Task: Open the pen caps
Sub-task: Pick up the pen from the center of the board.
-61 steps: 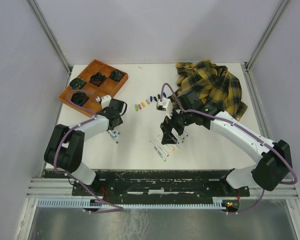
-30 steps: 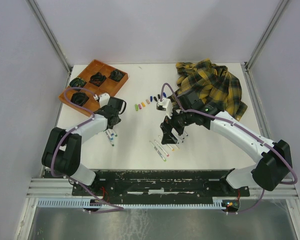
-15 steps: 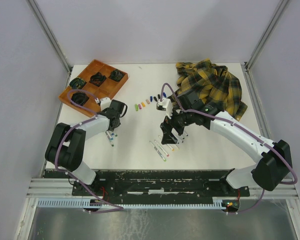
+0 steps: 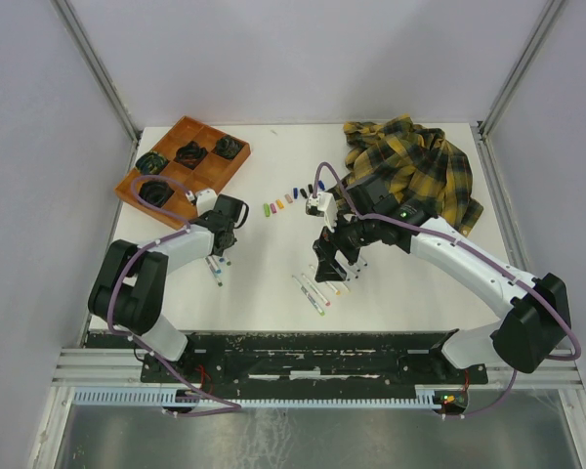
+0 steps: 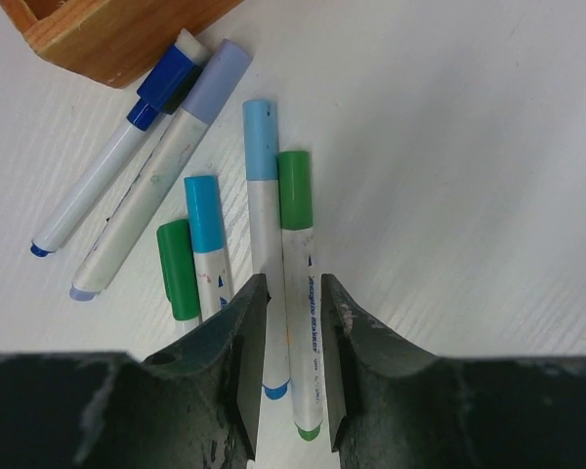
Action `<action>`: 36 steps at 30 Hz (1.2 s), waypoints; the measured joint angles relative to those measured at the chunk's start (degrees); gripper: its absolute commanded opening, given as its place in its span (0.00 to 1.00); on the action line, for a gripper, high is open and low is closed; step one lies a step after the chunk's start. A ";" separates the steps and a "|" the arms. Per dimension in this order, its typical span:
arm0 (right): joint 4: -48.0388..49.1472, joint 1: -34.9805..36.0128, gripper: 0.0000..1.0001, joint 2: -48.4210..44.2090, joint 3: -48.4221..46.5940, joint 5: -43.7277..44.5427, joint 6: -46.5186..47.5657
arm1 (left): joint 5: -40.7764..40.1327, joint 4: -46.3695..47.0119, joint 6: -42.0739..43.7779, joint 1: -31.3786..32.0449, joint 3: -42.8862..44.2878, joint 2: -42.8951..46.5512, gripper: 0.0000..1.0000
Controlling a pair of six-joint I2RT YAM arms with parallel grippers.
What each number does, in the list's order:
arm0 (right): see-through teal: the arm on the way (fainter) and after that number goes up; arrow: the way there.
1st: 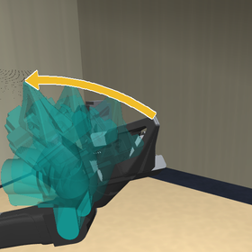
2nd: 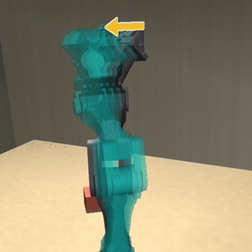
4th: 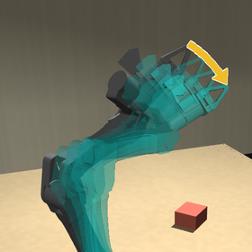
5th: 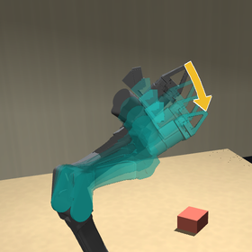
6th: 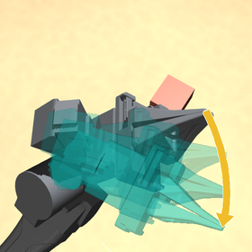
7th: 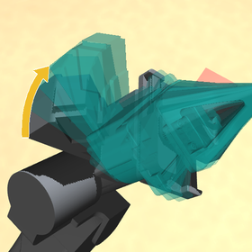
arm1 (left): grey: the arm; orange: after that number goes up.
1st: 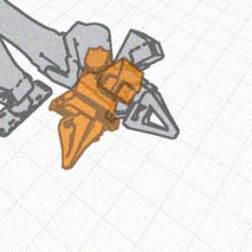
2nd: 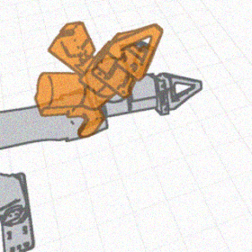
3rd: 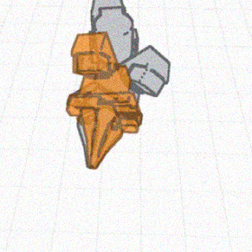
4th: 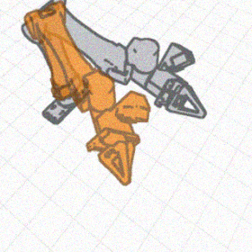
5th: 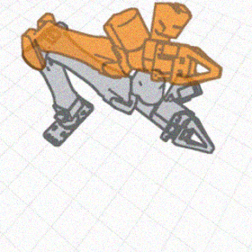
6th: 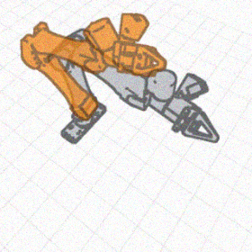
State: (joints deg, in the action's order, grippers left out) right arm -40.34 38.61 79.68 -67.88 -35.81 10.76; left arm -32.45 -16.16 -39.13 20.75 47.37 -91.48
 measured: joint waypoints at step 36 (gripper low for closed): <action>0.00 0.00 0.97 0.00 0.00 0.00 -0.02 | 2.93 -0.28 1.46 0.02 0.44 -1.79 0.26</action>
State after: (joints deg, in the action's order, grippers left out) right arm -40.34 38.61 79.68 -67.88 -35.81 10.74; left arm -29.52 -16.45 -37.67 20.78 47.81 -93.27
